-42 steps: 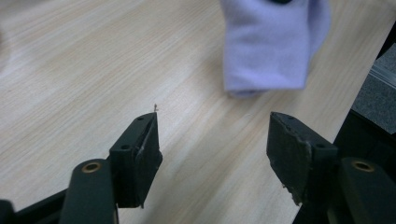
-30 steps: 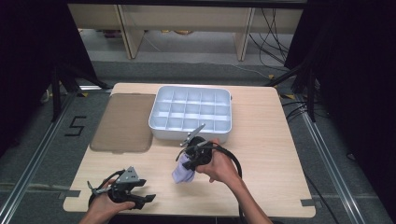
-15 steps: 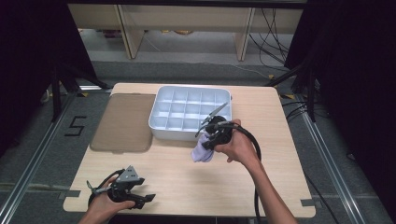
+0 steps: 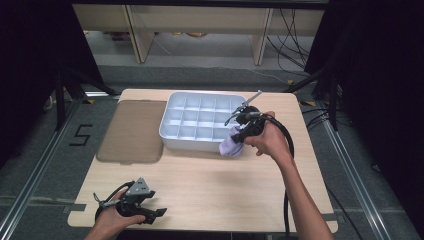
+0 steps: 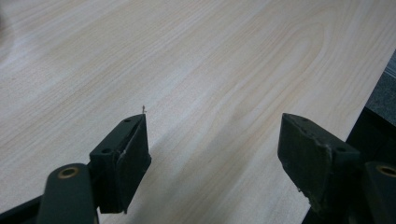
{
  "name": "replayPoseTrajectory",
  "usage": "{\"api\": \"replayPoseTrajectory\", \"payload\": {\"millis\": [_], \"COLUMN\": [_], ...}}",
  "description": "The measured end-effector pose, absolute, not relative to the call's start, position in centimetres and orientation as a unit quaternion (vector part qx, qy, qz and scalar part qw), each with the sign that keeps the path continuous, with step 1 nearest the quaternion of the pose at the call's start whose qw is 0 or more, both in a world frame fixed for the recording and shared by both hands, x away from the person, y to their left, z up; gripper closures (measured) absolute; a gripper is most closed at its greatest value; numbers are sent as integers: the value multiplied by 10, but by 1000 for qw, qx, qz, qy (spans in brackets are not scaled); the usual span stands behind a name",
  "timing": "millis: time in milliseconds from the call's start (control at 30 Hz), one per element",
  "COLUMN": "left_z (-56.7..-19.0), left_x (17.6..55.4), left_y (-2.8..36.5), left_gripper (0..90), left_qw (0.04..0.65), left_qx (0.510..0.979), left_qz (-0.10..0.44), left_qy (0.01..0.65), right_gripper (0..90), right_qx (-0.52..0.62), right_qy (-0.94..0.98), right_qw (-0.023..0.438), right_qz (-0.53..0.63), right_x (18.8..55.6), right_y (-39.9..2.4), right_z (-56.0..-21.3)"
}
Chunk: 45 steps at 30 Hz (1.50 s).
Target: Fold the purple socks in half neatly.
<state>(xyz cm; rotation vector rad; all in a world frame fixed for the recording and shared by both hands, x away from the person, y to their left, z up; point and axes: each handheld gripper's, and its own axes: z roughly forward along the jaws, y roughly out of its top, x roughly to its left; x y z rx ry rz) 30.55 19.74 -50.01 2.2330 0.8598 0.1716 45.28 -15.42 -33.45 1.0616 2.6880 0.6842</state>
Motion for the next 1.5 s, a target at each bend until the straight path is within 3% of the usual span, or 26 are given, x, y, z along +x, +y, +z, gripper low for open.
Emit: {"api": "replayPoseTrajectory", "payload": {"millis": [333, 733, 1500], "left_z": [-501, -501, -502], "left_x": [307, 306, 307], "left_y": [198, 199, 200], "left_gripper": [243, 243, 243], "left_qw": [357, 357, 357], "left_qx": [870, 867, 869], "left_qz": [70, 67, 67], "left_qy": [333, 340, 337], "right_gripper": [744, 743, 732], "right_qx": [385, 399, 386], "right_qy": [894, 894, 906], "right_qw": [109, 126, 137], "right_qz": [201, 158, 107], "right_x": [484, 523, 545], "right_y": [-166, -161, -142], "right_z": [-324, -349, -391]}}
